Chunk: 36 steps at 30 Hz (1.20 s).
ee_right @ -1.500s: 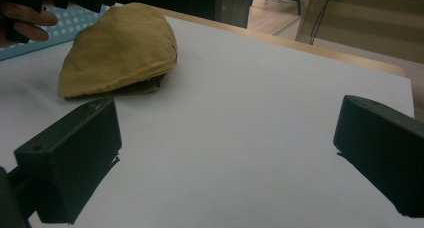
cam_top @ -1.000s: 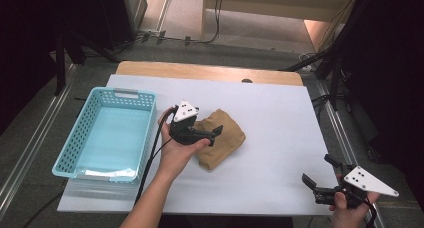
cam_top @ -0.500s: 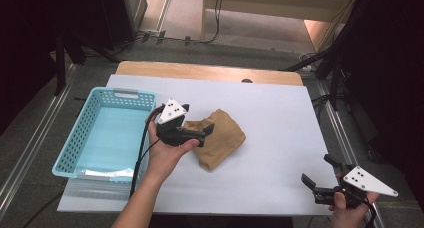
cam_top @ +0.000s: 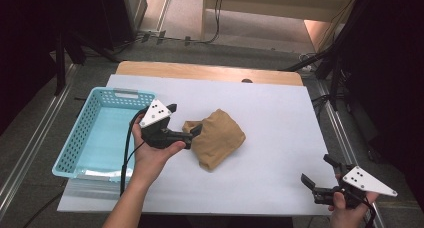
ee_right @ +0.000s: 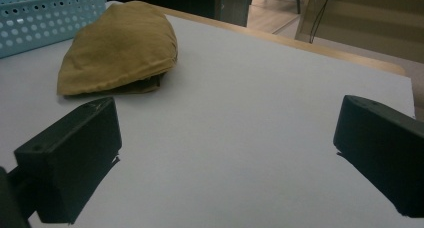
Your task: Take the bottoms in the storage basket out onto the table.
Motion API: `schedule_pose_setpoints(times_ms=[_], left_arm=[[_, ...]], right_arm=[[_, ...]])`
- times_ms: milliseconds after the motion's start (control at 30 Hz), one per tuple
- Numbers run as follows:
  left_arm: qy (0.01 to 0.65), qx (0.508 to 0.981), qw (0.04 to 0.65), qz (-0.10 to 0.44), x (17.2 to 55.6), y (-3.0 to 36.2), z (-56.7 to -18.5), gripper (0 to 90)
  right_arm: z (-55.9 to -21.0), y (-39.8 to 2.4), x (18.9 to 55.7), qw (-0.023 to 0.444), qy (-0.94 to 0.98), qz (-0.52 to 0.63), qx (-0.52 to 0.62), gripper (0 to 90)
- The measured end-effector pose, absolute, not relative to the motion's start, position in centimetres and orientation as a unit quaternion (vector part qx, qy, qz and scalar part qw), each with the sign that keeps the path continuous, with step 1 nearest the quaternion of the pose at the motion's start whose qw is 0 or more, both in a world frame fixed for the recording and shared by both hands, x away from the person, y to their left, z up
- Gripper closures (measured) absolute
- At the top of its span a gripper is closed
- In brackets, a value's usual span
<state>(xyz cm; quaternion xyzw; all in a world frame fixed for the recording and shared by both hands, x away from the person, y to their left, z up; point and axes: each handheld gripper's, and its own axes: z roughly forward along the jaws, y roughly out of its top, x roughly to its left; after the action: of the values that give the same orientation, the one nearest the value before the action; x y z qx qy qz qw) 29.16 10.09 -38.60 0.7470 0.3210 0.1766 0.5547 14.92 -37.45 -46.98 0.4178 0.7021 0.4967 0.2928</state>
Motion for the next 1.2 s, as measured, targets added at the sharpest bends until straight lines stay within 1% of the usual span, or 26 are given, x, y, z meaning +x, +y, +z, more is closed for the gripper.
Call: schedule_pose_setpoints(times_ms=[467,1200], left_arm=[[0.335,0.739,0.551,0.195,28.0,13.6,-38.5,0.0],[0.374,0.721,0.543,0.212,26.0,19.6,-39.8,0.0]], right_arm=[[-47.1,-37.4,14.9,0.291,0.703,0.495,0.420,0.0],[-47.4,-37.1,15.1,0.289,0.705,0.491,0.423,0.0]])
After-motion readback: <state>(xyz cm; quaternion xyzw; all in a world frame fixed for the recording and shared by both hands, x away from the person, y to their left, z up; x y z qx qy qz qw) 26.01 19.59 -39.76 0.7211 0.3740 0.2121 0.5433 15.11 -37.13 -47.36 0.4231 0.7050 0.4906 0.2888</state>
